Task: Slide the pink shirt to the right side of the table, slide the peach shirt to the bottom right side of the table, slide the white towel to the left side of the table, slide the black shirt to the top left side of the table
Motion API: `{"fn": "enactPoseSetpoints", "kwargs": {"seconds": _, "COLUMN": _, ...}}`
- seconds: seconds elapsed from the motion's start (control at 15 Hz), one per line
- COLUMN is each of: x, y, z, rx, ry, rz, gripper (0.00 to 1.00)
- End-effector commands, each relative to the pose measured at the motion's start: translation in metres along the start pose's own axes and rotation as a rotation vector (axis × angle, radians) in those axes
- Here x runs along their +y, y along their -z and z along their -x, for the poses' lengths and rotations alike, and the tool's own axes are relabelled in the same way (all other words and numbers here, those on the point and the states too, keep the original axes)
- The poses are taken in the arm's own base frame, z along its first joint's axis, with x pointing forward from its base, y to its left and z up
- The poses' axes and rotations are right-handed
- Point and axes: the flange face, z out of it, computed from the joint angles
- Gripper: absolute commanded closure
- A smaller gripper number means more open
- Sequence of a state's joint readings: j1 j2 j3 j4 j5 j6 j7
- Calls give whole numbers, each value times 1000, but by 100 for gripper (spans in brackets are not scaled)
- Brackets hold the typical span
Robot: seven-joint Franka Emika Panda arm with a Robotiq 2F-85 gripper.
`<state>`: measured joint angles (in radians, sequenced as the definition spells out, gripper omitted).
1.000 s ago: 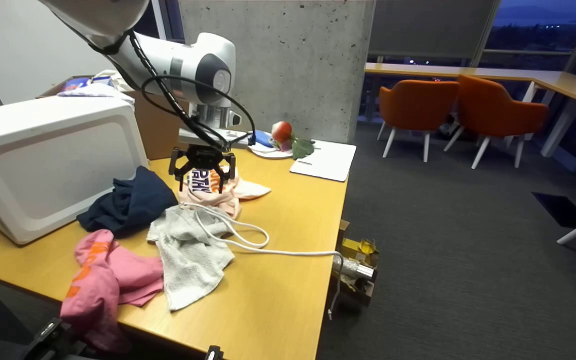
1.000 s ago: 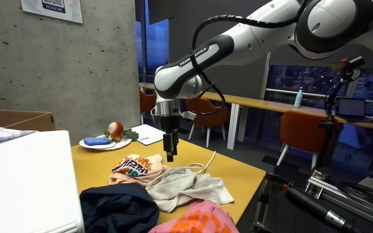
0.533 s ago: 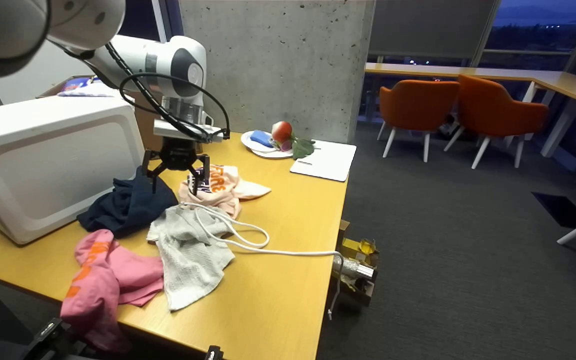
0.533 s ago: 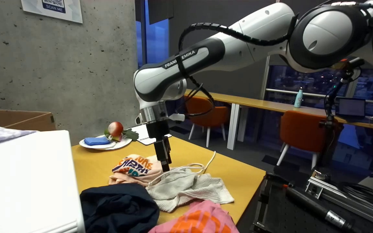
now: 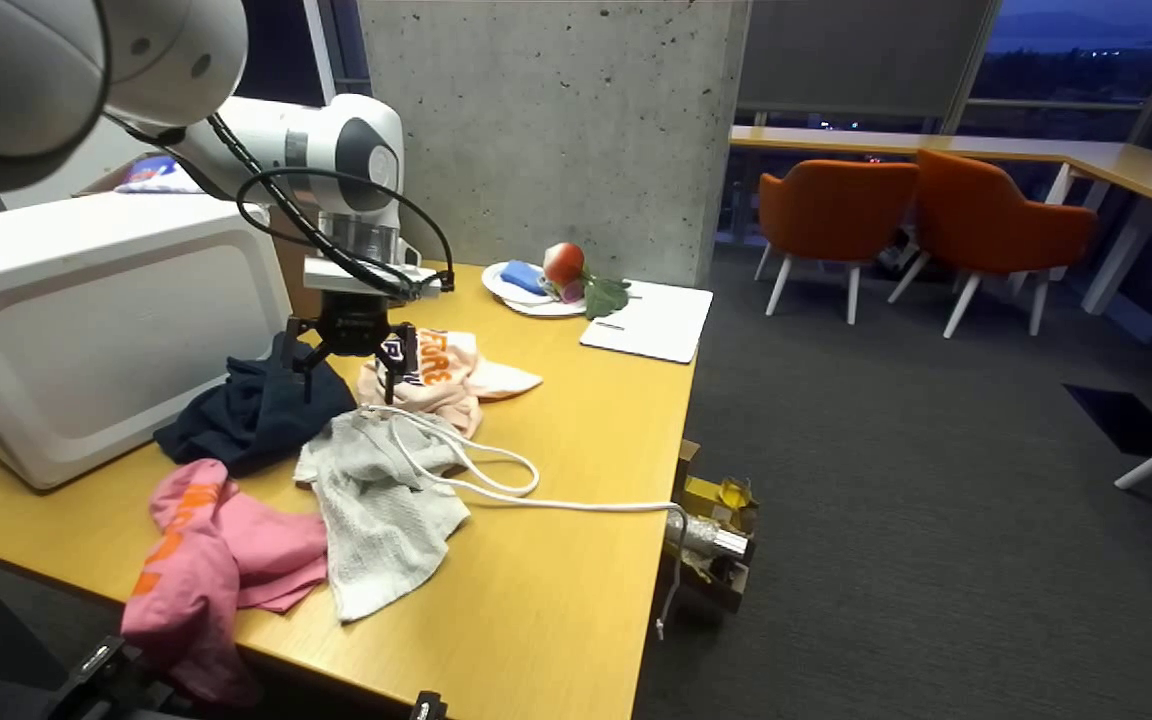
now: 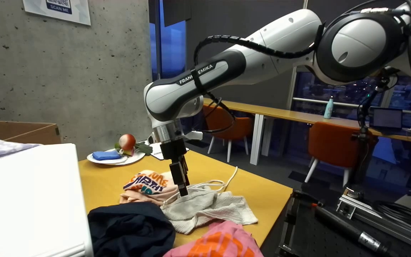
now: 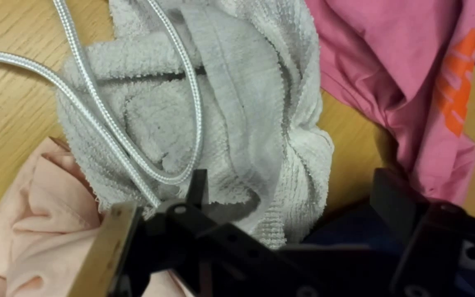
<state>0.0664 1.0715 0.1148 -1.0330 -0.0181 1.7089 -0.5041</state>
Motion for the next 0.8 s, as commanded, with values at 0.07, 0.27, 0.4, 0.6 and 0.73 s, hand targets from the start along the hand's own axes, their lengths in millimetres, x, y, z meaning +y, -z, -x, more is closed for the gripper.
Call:
{"fn": "enactPoseSetpoints", "kwargs": {"seconds": 0.07, "x": -21, "y": 43, "z": 1, "rx": 24, "ry": 0, "rz": 88, "gripper": 0}}
{"fn": "enactPoseSetpoints", "kwargs": {"seconds": 0.27, "x": -26, "y": 53, "z": 1, "rx": 35, "ry": -2, "rz": 122, "gripper": 0}}
{"fn": "enactPoseSetpoints", "kwargs": {"seconds": 0.4, "x": -24, "y": 47, "z": 0, "rx": 36, "ry": -13, "rz": 139, "gripper": 0}}
{"fn": "enactPoseSetpoints", "kwargs": {"seconds": 0.6, "x": -8, "y": 23, "z": -7, "rx": 70, "ry": -26, "rz": 181, "gripper": 0}}
{"fn": "enactPoseSetpoints", "kwargs": {"seconds": 0.73, "x": 1, "y": 11, "z": -17, "rx": 108, "ry": -36, "rz": 231, "gripper": 0}}
